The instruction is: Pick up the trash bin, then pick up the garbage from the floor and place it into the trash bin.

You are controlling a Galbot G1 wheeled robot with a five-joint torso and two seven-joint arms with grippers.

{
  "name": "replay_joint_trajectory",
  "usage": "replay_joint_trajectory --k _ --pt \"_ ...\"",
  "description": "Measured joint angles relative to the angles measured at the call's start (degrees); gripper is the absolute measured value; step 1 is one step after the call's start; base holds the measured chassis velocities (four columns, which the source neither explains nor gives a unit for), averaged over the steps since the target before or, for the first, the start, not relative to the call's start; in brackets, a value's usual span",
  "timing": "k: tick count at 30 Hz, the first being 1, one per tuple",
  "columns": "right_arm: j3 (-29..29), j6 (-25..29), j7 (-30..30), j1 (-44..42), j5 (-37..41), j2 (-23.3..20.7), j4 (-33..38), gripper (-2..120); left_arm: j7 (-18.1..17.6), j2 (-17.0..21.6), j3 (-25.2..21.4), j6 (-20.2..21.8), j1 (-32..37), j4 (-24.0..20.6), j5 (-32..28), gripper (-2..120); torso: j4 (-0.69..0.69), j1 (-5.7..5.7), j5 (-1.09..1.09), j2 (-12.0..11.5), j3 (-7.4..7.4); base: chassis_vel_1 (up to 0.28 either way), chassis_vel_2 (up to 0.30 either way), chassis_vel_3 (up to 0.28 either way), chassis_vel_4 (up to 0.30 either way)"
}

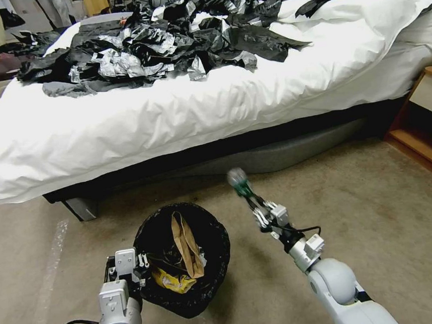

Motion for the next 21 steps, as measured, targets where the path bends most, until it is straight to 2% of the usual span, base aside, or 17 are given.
replay_joint_trajectory --k 2,8,14,21 --pt "-2.4 1.0 -2.5 -1.5 -0.6 -1.0 3.0 14 0.0 0.0 0.1 0.0 0.0 0.0 0.0 2 0.00 0.00 0.01 0.0 0.00 0.000 0.000 0.000 0.000" --pt "-8.3 1.5 -2.9 -1.9 -1.9 -3.3 3.2 14 0.0 0.1 0.3 0.0 0.0 0.1 0.0 2 0.00 0.00 0.02 0.0 0.00 0.000 0.000 0.000 0.000" --pt "-14.2 0.9 0.3 2.2 -3.3 -2.3 -4.0 14 0.1 -0.2 0.9 -0.1 0.3 0.1 0.7 2 0.00 0.01 0.03 0.0 0.01 0.000 0.000 0.000 0.000" --pt "-16.4 -0.4 3.3 7.5 -3.2 -0.4 -11.7 14 0.1 -0.3 0.9 -0.2 0.7 0.0 1.1 2 0.01 0.00 0.02 0.0 0.01 0.000 0.000 0.000 0.000"
